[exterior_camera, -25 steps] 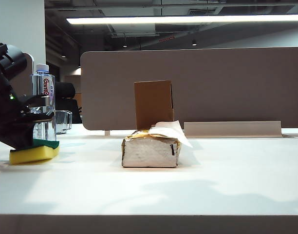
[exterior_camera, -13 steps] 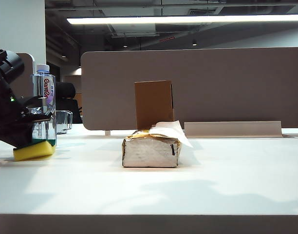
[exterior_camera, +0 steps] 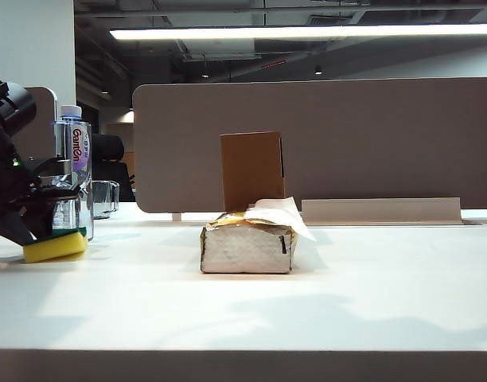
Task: Move the sponge from right to left to wipe the table, avoiding obstacles on the table, and finally reaching the bottle of mineral water.
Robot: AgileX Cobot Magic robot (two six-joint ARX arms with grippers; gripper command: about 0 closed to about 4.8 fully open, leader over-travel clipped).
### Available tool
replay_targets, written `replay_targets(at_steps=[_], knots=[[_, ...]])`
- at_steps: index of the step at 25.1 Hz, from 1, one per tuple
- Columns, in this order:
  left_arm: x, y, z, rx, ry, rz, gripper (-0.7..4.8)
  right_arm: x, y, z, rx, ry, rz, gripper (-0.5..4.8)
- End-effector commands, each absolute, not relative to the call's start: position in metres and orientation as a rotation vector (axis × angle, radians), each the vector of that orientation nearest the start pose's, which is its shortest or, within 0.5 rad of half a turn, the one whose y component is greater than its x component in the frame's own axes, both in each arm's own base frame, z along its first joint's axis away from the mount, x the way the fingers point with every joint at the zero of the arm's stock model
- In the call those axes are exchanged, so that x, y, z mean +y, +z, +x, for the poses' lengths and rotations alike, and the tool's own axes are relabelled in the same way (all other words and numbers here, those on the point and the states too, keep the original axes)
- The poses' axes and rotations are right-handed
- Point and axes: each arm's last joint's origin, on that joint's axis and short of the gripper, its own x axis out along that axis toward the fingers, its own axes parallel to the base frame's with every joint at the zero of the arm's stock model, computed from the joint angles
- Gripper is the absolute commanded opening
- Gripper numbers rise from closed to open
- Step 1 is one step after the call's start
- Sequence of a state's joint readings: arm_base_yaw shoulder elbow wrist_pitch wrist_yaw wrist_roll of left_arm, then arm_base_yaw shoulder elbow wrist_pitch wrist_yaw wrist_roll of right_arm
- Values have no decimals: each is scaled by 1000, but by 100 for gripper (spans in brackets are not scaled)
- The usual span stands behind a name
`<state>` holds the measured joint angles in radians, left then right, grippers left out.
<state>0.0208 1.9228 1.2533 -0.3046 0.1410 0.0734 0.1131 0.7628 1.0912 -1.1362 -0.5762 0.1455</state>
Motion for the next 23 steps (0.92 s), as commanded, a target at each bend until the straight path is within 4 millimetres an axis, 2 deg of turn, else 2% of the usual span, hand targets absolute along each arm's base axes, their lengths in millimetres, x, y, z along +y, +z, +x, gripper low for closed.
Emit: replay_targets(at_steps=[1,3,4,5,6,7,15,17,23], knots=[[4,163,391,1016,-141,-14,157,28,357,102,836,600,324,269],[4,163,391,1016,-141,-14,167,28,357,102,836,600,324,269],[4,163,391,1016,-141,-14,194,28,357,102,836,600,324,269],[4,165,391,1018,-141,-15,257,28,357,102,836,600,324,269],[4,166,392,1020,-141,-15,296,28,358,101,834,600,323,269],[4,170,393,1023,-142,-15,314,27,358,101,833,600,323,269],[4,195,392,966,-141,-9,329,27,358,99,829,601,323,269],[4,199,391,957,-141,-8,351,27,358,99,829,601,322,269],[4,204,389,951,-143,-7,351,27,358,99,828,601,322,269]])
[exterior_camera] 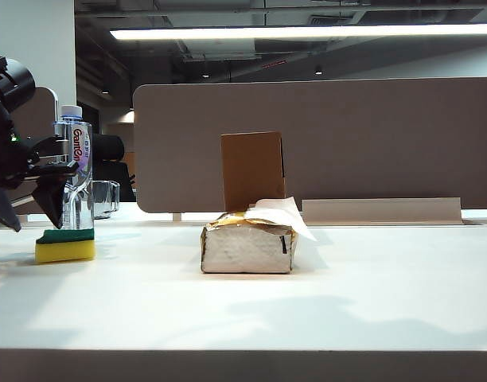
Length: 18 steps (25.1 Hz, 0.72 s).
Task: Move the sponge from right to left to wipe the table, avoiding obstacles on the table, and finally reaching the bottle of mineral water.
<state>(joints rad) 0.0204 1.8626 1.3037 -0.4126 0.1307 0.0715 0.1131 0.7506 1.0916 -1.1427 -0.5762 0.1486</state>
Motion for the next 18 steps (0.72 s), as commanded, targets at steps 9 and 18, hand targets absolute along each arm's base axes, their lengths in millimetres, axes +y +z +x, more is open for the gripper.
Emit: replay_targets(at_steps=[9,18], knots=[[0,246,370,859,-259,-19,356,27,358,99,824,602,321,269],[-3,316,328,676,-333,-1,356,27,360,96,806,606,316,269]])
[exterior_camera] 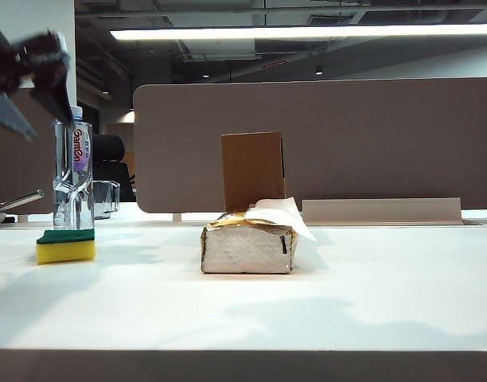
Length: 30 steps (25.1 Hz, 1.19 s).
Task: Move the sponge from right to left to wipe the table, avoiding obstacles on the table, and finally reaching the bottle of mineral water.
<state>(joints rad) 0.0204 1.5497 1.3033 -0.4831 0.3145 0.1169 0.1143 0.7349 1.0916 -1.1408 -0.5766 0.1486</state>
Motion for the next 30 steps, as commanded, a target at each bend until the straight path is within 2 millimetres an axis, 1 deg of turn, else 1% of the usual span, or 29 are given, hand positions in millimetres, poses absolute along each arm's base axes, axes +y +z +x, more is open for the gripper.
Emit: replay_targets(at_steps=[1,9,13,15,18,20,27,30], knots=[[-3,321,323,665,-333,0,356,27,360,95,805,606,316,269],[-4,355,288,585,-346,17,355,27,360,94,798,608,314,269],[-4,370,271,544,-347,25,355,27,361,93,796,609,313,269],[-5,380,253,532,-358,42,355,28,361,93,799,625,307,269],[-6,386,238,531,-393,33,355,30,361,92,801,641,298,269],[-8,390,223,539,-441,25,355,31,361,91,800,653,286,269],[-9,396,186,572,-456,35,355,30,360,84,805,658,277,269],[-10,396,171,565,-479,31,355,29,361,79,794,662,274,269]])
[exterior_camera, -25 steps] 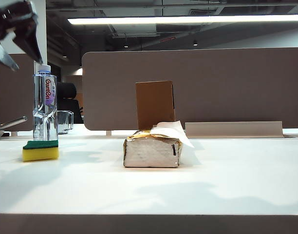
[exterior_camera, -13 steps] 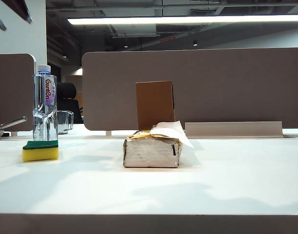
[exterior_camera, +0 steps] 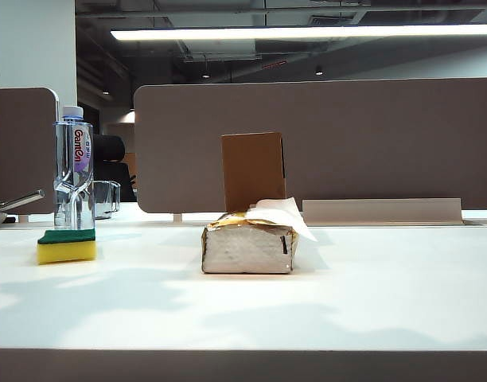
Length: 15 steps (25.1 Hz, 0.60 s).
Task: Move the sponge from right to left to wipe the table, avoiding obstacles on the table, and finally reaching the bottle of mineral water.
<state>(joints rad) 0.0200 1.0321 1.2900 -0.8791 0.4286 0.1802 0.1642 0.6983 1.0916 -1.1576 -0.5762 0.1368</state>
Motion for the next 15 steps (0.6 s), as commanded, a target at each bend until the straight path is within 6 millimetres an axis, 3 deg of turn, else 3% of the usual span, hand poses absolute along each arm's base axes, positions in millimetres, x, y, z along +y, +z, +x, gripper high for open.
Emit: replay_targets(at_steps=[1,10,15], knots=[[-10,395,166,566,-493,26,354,29,361,76,787,666,269,269],[-12,379,129,629,-560,-1,354,25,361,62,752,629,216,269],[-8,376,91,569,-385,58,353,21,360,58,731,519,124,269]])
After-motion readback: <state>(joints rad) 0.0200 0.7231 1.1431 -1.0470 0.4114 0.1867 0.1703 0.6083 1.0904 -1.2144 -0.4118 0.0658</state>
